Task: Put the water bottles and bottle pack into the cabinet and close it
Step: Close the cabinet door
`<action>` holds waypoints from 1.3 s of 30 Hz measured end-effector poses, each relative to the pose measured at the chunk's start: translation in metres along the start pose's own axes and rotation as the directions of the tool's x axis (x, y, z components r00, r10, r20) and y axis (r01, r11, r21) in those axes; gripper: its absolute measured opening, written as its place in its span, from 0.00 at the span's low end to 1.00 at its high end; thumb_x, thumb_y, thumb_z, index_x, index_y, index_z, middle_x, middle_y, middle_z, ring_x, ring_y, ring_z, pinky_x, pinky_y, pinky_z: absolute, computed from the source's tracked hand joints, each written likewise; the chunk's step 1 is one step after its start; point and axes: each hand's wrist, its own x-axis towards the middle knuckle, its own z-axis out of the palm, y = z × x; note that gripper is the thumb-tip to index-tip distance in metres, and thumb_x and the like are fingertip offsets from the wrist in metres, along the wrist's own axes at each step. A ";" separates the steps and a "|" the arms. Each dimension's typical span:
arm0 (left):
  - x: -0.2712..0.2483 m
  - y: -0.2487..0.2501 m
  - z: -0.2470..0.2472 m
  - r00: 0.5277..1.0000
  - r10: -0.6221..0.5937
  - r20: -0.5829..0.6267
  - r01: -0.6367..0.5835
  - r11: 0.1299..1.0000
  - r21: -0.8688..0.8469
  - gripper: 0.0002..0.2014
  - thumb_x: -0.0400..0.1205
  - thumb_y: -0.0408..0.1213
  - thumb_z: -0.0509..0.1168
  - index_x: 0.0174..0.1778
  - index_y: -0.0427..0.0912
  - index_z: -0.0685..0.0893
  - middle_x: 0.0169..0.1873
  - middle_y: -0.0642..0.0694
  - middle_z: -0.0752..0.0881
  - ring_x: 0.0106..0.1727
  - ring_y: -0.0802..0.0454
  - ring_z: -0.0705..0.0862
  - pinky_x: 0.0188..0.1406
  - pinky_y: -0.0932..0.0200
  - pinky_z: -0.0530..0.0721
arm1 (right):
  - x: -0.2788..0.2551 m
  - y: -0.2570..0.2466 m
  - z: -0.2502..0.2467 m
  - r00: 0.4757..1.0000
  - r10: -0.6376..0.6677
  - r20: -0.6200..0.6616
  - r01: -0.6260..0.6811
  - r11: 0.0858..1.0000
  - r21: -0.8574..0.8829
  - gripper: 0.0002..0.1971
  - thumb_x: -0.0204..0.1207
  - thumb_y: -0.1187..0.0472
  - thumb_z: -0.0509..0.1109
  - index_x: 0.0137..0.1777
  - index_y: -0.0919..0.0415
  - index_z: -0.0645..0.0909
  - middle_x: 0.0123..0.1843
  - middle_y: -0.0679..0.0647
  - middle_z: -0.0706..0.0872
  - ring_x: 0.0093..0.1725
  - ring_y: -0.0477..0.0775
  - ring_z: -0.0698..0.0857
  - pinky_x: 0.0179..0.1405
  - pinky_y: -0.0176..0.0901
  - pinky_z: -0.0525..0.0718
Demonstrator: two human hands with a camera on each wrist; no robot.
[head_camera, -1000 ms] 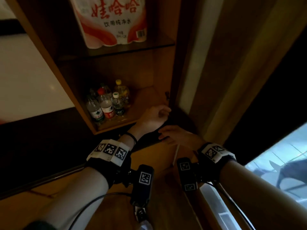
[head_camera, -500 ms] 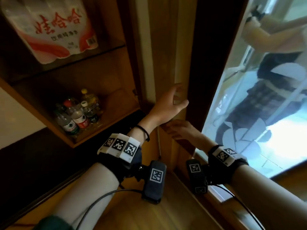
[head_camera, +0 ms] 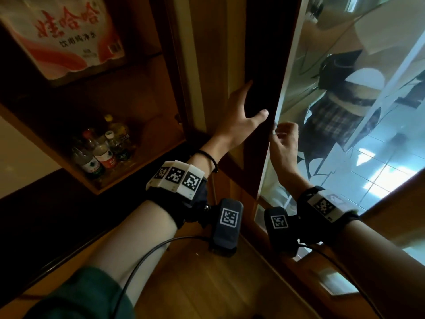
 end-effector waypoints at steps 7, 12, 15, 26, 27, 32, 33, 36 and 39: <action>0.015 0.006 0.030 0.972 0.017 -0.233 -0.003 0.998 0.059 0.36 0.75 0.37 0.74 0.77 0.41 0.65 0.71 0.42 0.70 0.72 0.50 0.71 0.69 0.64 0.71 | 0.020 0.000 -0.016 0.941 0.077 0.330 -0.131 0.981 0.146 0.26 0.70 0.74 0.58 0.68 0.59 0.77 0.52 0.50 0.86 0.55 0.49 0.85 0.50 0.37 0.83; 0.017 -0.004 0.040 0.922 -0.008 -0.387 0.045 0.995 0.086 0.43 0.64 0.50 0.79 0.71 0.45 0.66 0.66 0.43 0.73 0.67 0.50 0.76 0.67 0.55 0.80 | 0.013 0.000 -0.013 0.944 0.063 0.323 -0.111 0.985 0.135 0.21 0.66 0.66 0.58 0.58 0.58 0.82 0.46 0.51 0.87 0.48 0.48 0.85 0.45 0.39 0.82; 0.010 -0.012 0.028 0.913 -0.022 -0.408 0.084 0.987 0.134 0.46 0.59 0.59 0.77 0.70 0.47 0.66 0.65 0.44 0.74 0.66 0.49 0.77 0.63 0.51 0.84 | 0.003 -0.010 -0.008 0.943 0.041 0.331 -0.092 0.986 0.141 0.13 0.66 0.57 0.59 0.44 0.48 0.84 0.40 0.51 0.87 0.43 0.53 0.84 0.44 0.51 0.83; -0.050 -0.018 -0.052 0.933 0.092 -0.348 0.020 0.952 0.305 0.39 0.59 0.51 0.76 0.64 0.41 0.72 0.61 0.47 0.72 0.60 0.54 0.73 0.54 0.57 0.85 | -0.052 -0.031 0.069 0.935 0.092 0.342 -0.165 0.968 0.190 0.20 0.77 0.43 0.59 0.55 0.59 0.80 0.58 0.68 0.85 0.54 0.61 0.85 0.59 0.67 0.84; -0.056 -0.019 -0.061 0.938 0.087 -0.335 0.021 0.952 0.304 0.39 0.60 0.50 0.77 0.64 0.41 0.71 0.61 0.48 0.71 0.60 0.55 0.73 0.55 0.57 0.85 | -0.059 -0.033 0.079 0.930 0.112 0.350 -0.195 0.958 0.212 0.19 0.78 0.43 0.59 0.57 0.57 0.80 0.59 0.65 0.85 0.58 0.61 0.85 0.62 0.63 0.84; -0.085 -0.028 -0.112 0.954 0.062 -0.293 0.015 0.967 0.253 0.38 0.64 0.43 0.79 0.67 0.42 0.69 0.63 0.47 0.72 0.59 0.57 0.73 0.49 0.74 0.77 | -0.094 -0.049 0.119 0.919 0.105 0.380 -0.206 0.950 0.236 0.07 0.80 0.47 0.58 0.45 0.43 0.77 0.47 0.46 0.84 0.49 0.45 0.83 0.53 0.42 0.82; -0.092 -0.029 -0.122 0.957 0.059 -0.284 0.010 0.972 0.236 0.38 0.64 0.43 0.78 0.68 0.43 0.68 0.63 0.46 0.74 0.60 0.55 0.76 0.51 0.70 0.81 | -0.100 -0.051 0.127 0.921 0.099 0.376 -0.197 0.952 0.233 0.07 0.78 0.46 0.58 0.46 0.42 0.77 0.49 0.46 0.84 0.51 0.46 0.83 0.55 0.43 0.81; -0.109 -0.039 -0.153 0.965 0.035 -0.260 0.011 0.984 0.177 0.35 0.66 0.44 0.77 0.67 0.46 0.69 0.59 0.45 0.80 0.59 0.52 0.83 0.54 0.55 0.89 | -0.114 -0.055 0.154 0.912 0.099 0.398 -0.194 0.959 0.205 0.08 0.75 0.48 0.57 0.47 0.43 0.77 0.54 0.51 0.84 0.57 0.52 0.84 0.59 0.50 0.83; -0.126 -0.048 -0.184 0.963 0.024 -0.269 0.032 0.979 0.200 0.31 0.70 0.47 0.75 0.67 0.45 0.72 0.57 0.49 0.85 0.56 0.56 0.85 0.54 0.55 0.89 | -0.124 -0.063 0.178 0.885 0.110 0.453 -0.206 0.964 0.169 0.17 0.74 0.48 0.56 0.58 0.53 0.75 0.57 0.54 0.83 0.60 0.58 0.83 0.62 0.62 0.83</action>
